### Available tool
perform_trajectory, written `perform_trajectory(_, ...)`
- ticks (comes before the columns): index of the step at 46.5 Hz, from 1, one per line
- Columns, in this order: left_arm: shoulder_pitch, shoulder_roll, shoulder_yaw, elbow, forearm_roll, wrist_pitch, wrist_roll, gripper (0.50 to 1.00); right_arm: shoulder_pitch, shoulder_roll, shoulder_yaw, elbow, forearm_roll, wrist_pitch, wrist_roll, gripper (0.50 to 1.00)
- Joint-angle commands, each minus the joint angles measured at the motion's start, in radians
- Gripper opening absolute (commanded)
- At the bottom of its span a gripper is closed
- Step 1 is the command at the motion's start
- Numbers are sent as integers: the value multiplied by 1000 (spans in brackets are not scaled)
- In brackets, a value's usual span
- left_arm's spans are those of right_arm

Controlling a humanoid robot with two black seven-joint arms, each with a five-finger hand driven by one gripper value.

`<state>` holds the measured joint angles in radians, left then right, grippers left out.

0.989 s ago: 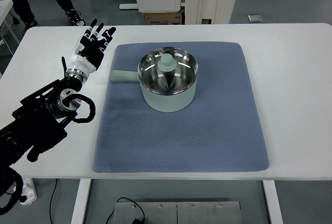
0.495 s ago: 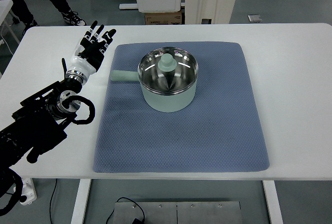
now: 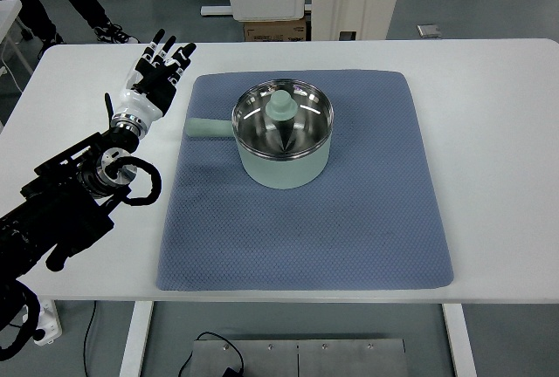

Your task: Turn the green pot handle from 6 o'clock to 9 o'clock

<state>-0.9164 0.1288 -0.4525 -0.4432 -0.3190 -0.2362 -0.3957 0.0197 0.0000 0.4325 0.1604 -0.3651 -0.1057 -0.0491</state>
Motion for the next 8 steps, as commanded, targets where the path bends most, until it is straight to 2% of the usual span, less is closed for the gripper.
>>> perform_trajectory(1, -1, 0, 0, 1, 0, 0, 0, 1000, 0, 0, -3, -1, 0, 0, 0, 1000)
perform_trajectory(8, -2, 0, 0, 0, 0, 0, 0, 1000, 0, 0, -3, -1, 0, -3, 0, 1000)
